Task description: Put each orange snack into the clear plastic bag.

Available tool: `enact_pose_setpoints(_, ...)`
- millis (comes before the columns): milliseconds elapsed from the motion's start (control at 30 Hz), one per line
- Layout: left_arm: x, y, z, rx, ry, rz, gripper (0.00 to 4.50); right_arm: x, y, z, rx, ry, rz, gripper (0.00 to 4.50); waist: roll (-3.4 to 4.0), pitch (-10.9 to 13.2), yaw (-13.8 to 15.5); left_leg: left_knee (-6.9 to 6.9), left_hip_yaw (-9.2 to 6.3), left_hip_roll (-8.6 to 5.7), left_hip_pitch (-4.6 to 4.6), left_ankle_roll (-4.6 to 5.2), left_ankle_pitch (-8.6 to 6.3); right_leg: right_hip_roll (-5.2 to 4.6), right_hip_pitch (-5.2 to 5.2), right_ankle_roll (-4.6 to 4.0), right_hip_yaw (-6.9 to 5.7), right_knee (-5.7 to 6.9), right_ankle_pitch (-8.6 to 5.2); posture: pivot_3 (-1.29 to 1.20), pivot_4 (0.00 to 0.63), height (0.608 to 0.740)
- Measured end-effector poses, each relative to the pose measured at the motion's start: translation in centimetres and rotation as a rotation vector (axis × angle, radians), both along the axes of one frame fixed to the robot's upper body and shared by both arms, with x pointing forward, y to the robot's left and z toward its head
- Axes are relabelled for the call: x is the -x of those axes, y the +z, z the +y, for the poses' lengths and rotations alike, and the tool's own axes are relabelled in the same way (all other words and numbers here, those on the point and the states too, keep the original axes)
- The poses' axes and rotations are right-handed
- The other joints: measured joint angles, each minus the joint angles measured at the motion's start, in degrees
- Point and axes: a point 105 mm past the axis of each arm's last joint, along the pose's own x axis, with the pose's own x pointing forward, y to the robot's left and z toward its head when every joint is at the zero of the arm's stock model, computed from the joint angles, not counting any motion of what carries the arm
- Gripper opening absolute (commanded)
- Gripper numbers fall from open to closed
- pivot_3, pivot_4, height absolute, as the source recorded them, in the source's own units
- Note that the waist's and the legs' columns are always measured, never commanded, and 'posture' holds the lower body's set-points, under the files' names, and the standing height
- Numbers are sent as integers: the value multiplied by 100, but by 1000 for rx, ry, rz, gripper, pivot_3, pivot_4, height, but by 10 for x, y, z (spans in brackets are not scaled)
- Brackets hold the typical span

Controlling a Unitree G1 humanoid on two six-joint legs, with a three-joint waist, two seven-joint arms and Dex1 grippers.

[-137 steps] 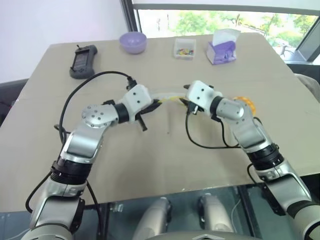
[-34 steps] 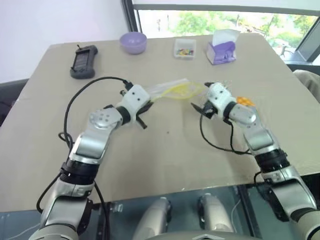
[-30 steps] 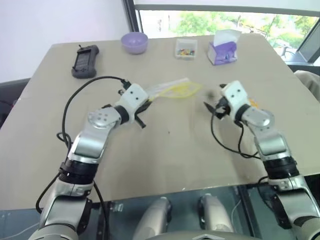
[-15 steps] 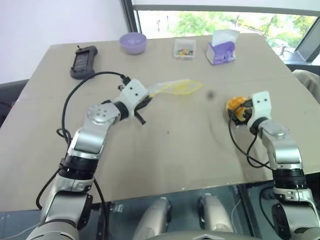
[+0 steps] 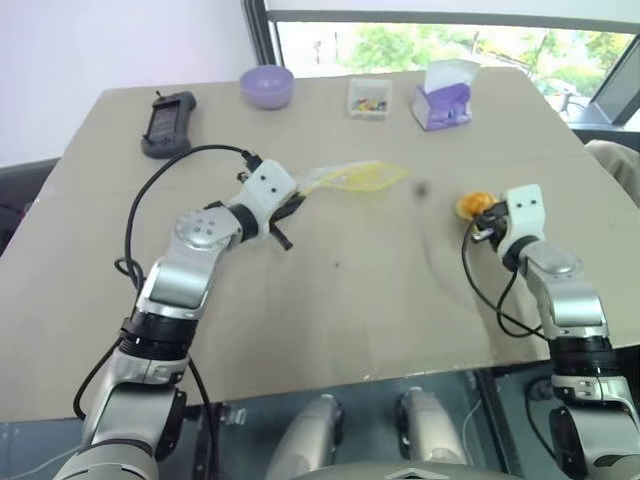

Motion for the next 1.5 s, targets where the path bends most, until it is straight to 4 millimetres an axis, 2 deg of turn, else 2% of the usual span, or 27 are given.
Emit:
enact_pose_setpoints(67,0,0,-1,1,-1,0,0,5,15,15,-34,93,-32,563,1,1,-6,0,0,1,0,0,0,1,-1,0,-1,0,0,0,150,740)
enact_pose_setpoints(167,0,0,-3,3,-5,0,0,19,44,56,-67,301,-88,563,1,1,-7,0,-2,4,0,0,0,4,0,0,-3,0,0,0,150,740)
enact_pose_setpoints(233,0,-1,-4,4,-9,0,0,27,52,76,-75,391,-99,563,0,0,8,1,-2,4,0,0,0,4,1,0,-4,-2,0,0,150,740)
enact_pose_setpoints(433,-1,2,-7,-5,-16,-12,0,35,56,109,-119,512,-69,563,0,1,35,2,-3,3,-3,1,0,3,0,1,-4,-2,1,0,150,740)
enact_pose_setpoints(533,-1,3,-9,-14,-21,-18,0,31,60,119,-117,536,-69,563,0,1,18,2,-3,3,-2,0,0,3,0,0,-4,-1,1,0,150,740)
enact_pose_setpoints(633,0,4,-11,-22,-32,-32,0,22,54,124,-106,534,-32,563,0,1,14,2,-3,3,-3,0,0,3,-1,0,-5,-1,1,0,150,740)
enact_pose_setpoints(867,2,8,-14,-36,-50,-63,0,9,44,122,-77,498,19,563,0,1,16,2,-3,3,-5,0,0,3,-2,0,-4,-4,2,0,150,740)
enact_pose_setpoints(1000,9,9,-25,-55,-119,-93,0,4,37,122,-66,491,50,563,1,1,9,1,-3,3,-5,0,0,2,-2,0,-3,-3,2,0,150,740)
enact_pose_setpoints(1067,17,1,-35,-77,-180,-81,0,3,39,125,-72,495,49,563,1,1,4,1,-2,3,-5,1,0,3,-3,-1,-2,-3,2,0,150,740)
enact_pose_setpoints(1233,24,-10,-39,-117,-243,-53,0,-1,44,133,-95,508,49,563,1,1,-6,1,-3,3,-4,1,0,4,-3,-2,-3,-2,2,0,150,740)
enact_pose_setpoints(1500,30,-11,-40,-145,-295,-58,0,-5,45,132,-122,515,44,563,1,1,3,1,-3,3,-5,1,-1,3,-3,-2,-3,-3,2,0,150,740)
